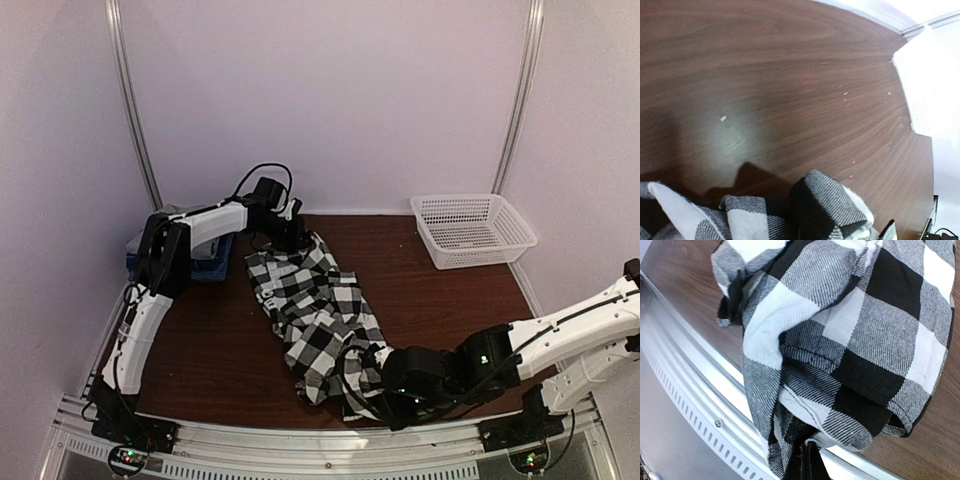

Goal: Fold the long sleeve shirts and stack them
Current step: Smooth out the crumpled shirt at the center of the board.

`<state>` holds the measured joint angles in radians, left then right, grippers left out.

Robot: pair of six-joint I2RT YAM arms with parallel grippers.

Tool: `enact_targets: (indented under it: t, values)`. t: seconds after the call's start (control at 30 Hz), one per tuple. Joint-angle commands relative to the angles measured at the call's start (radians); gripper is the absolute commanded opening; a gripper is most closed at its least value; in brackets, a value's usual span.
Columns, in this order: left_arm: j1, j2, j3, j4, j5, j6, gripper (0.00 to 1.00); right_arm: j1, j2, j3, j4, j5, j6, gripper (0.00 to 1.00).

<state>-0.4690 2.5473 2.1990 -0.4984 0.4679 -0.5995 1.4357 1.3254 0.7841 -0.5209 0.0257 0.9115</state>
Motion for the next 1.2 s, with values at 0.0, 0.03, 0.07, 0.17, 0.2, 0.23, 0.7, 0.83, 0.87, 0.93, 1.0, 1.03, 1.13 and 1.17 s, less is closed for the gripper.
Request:
enact_targets:
  t: [0.0,0.03,0.07,0.17,0.2,0.23,0.7,0.83,0.87,0.93,1.0,1.03,1.13,1.17]
  values:
    - [-0.021,0.066,0.16,0.128,0.113,0.01,0.0,0.023,0.046,0.006,-0.056,0.053,0.012,0.0]
    - [-0.029,0.08,0.179,0.134,0.119,0.003,0.0,0.023,0.038,0.002,-0.08,0.067,0.007,0.0]
    - [-0.037,0.088,0.187,0.147,0.123,-0.008,0.0,0.021,0.021,-0.007,-0.095,0.081,0.0,0.0]
    - [-0.056,0.1,0.188,0.206,0.135,-0.051,0.0,-0.008,-0.054,-0.045,-0.067,0.099,-0.048,0.01]
    - [-0.06,0.104,0.188,0.218,0.138,-0.061,0.0,-0.034,-0.079,-0.055,-0.047,0.095,-0.067,0.05]
    - [-0.063,0.105,0.189,0.225,0.141,-0.068,0.0,-0.063,-0.1,-0.06,-0.024,0.084,-0.092,0.1]
    - [-0.077,-0.239,-0.108,0.179,0.051,-0.032,0.73,-0.452,-0.2,-0.098,0.233,-0.036,-0.241,0.71]
    - [-0.098,-0.466,-0.384,0.207,-0.006,-0.016,0.73,-0.469,-0.158,-0.108,0.349,-0.054,-0.236,0.71]
    - [-0.106,-0.505,-0.45,0.215,-0.015,-0.017,0.73,-0.475,-0.143,-0.111,0.376,-0.061,-0.237,0.71]
    - [-0.12,-0.555,-0.537,0.218,-0.033,-0.014,0.75,-0.486,-0.107,-0.112,0.429,-0.071,-0.247,0.71]
    - [-0.13,-0.571,-0.59,0.216,-0.045,-0.006,0.76,-0.513,-0.061,-0.103,0.464,-0.066,-0.254,0.71]
    - [-0.133,-0.57,-0.606,0.216,-0.049,-0.006,0.75,-0.529,-0.042,-0.096,0.481,-0.067,-0.257,0.72]
    - [-0.145,-0.569,-0.652,0.212,-0.068,-0.036,0.73,-0.576,0.005,-0.074,0.501,-0.052,-0.254,0.72]
    - [-0.154,-0.574,-0.668,0.208,-0.087,-0.042,0.73,-0.587,0.02,-0.07,0.513,-0.048,-0.258,0.72]
